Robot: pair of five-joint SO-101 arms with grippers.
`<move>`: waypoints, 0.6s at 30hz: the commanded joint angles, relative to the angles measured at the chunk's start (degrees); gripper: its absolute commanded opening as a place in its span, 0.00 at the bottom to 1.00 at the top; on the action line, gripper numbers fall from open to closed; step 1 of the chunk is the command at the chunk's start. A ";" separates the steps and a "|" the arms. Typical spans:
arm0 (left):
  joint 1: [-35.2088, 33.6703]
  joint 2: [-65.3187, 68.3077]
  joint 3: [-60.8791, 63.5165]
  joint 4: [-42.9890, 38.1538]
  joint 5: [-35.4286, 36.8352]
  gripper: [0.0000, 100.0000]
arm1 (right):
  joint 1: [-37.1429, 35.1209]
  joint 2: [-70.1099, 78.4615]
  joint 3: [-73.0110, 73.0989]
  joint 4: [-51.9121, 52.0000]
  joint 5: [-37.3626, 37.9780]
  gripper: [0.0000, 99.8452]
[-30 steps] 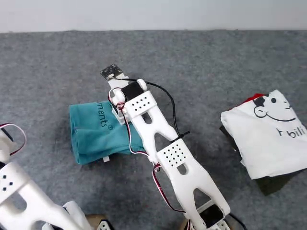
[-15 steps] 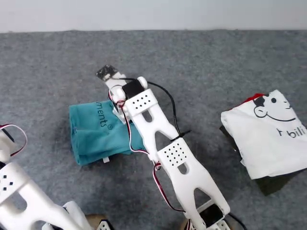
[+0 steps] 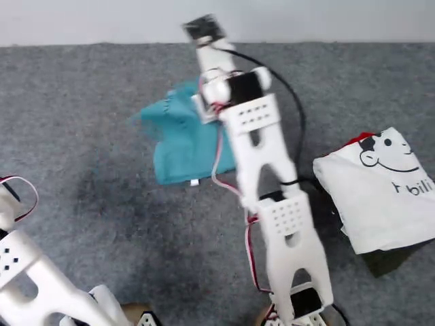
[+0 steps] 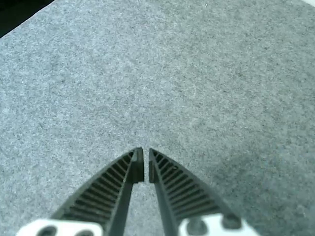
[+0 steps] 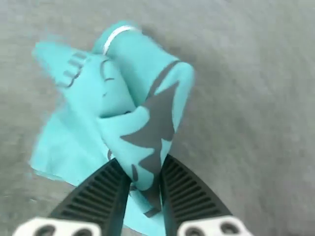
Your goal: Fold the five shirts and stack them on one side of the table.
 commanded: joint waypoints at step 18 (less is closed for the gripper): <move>0.44 -0.44 -0.48 -0.35 0.26 0.03 | 20.97 -31.96 32.79 2.24 -2.73 0.01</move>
